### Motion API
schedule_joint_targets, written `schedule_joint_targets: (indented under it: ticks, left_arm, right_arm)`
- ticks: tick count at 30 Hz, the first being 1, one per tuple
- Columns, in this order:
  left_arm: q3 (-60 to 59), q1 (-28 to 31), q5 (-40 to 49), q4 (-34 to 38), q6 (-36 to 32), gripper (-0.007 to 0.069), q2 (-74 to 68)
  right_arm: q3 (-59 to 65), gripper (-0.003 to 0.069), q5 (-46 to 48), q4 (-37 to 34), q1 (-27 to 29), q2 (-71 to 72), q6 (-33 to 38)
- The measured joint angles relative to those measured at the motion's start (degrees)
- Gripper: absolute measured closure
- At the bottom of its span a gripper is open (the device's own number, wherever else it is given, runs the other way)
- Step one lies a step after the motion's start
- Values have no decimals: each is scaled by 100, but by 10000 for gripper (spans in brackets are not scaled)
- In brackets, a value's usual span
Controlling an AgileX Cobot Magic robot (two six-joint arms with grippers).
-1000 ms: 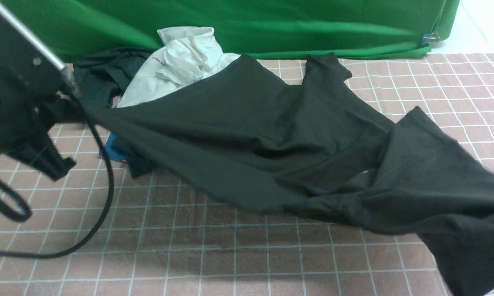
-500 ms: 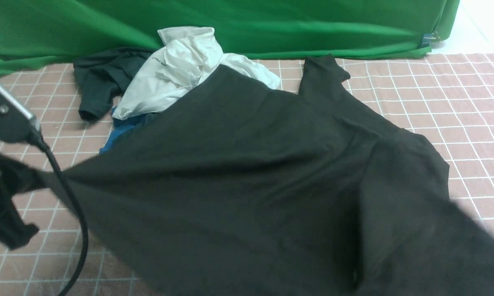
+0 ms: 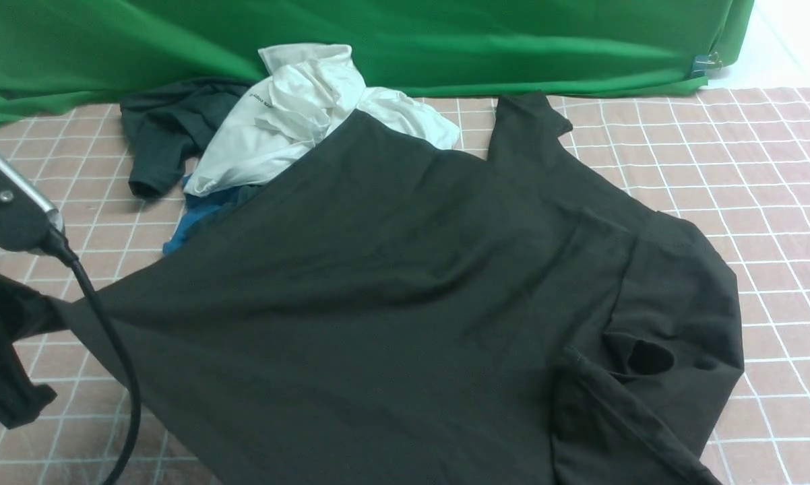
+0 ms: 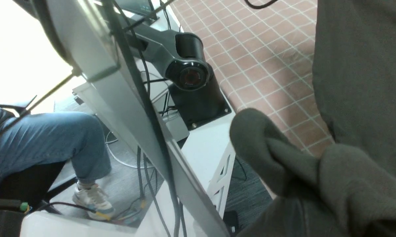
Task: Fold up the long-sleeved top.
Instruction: Spread the long sleeves with your arms and place them on the tabletop
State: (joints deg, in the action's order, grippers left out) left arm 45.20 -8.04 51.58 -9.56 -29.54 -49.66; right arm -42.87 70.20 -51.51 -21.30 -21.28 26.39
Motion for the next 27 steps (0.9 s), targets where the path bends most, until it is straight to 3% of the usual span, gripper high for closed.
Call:
schedule_joint_targets:
  ticks: [3, 10, 18, 27]
  left_arm:
    - [0, 0, 239, 11, 0, 613, 0]
    - [0, 0, 1293, 26, 6, 613, -59]
    - [0, 0, 1694, 207, 6, 613, -59]
    - [0, 0, 985, -80, -26, 612, -59]
  right_arm:
    - [100, 591, 0, 67, -6, 0, -207]
    - [643, 591, -3, 639, -25, -132, -1405]
    - [757, 591, -9, 688, -25, -456, -1346]
    - [757, 591, -93, 828, -31, -1111, -1026]
